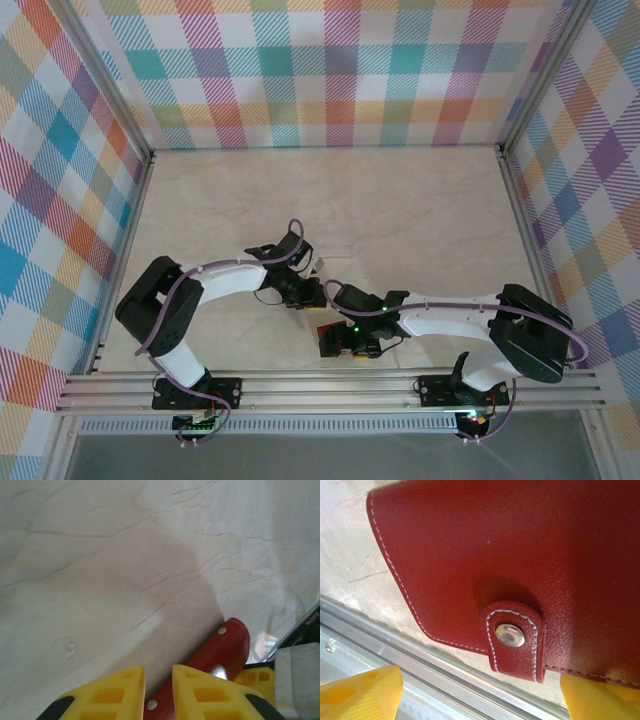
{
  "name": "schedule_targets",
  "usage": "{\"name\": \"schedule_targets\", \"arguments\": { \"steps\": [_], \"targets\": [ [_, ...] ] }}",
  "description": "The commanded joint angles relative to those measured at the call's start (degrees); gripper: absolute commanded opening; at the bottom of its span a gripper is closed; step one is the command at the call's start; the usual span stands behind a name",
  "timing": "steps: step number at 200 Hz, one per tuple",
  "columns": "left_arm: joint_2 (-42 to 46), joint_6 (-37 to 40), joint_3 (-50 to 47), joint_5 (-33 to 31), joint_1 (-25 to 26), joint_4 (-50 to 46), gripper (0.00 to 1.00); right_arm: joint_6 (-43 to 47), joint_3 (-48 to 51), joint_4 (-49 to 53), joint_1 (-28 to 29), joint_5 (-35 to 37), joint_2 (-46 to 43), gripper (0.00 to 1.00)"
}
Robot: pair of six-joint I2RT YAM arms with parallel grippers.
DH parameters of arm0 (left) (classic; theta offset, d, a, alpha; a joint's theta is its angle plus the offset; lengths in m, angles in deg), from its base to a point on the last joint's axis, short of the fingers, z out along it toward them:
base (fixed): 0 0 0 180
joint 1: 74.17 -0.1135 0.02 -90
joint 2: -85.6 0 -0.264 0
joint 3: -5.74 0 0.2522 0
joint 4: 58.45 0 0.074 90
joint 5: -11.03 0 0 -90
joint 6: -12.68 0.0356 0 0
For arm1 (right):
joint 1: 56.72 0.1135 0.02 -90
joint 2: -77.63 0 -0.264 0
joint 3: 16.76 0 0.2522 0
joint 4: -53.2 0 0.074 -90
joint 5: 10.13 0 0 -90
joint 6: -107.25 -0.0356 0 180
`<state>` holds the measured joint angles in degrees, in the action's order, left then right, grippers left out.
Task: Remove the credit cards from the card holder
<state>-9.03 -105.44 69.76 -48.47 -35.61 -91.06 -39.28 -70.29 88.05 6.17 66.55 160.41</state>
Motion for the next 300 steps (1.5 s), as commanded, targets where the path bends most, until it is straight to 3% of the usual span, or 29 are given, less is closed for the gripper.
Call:
{"name": "schedule_targets", "arguments": {
  "steps": [1,77,111,156,187,237,253,279,300],
  "targets": [
    [3.88,-0.71,-2.89,1.12,-3.13,0.73,0.23,0.07,-2.64,-0.78,-1.63,3.59,1.38,0.82],
    [13.72,1.21,-9.89,3.54,-15.63,-2.81,0.26,6.68,-12.08,-1.77,-6.86,3.17,10.63,0.79],
    [16.04,1.49,-10.62,2.33,-16.67,-5.1,0.26,9.13,-19.19,2.43,-7.58,4.96,16.13,0.76],
    [21.24,-0.16,-11.21,-4.06,-17.56,-8.75,0.26,10.56,-26.5,7.97,-7.57,9.72,21.85,0.69],
    [23.52,-3.11,-13.77,-2.28,-16.97,-7.55,0.25,12.51,-27.65,9.06,-7.61,10.76,21.2,0.69],
    [23.52,-10.24,-19.05,0.61,-13.79,2.36,0.26,34.1,-23.62,6.25,-9.98,6.29,13.62,0.79],
    [21.61,-11.48,-19.15,0.83,-12.46,6.61,0.26,43.12,-20.59,3.93,-11.42,4.12,10.56,0.78],
    [17.51,-13.4,-19.32,1.15,-11.36,12.06,0.32,54.43,-16.56,1.06,-14.87,0.47,6.7,0.66],
    [13.55,-13.3,-18.81,1.62,-11.14,14.52,0.34,61.03,-15.08,0.26,-17.77,-1.67,5.68,0.66]
  ]
}}
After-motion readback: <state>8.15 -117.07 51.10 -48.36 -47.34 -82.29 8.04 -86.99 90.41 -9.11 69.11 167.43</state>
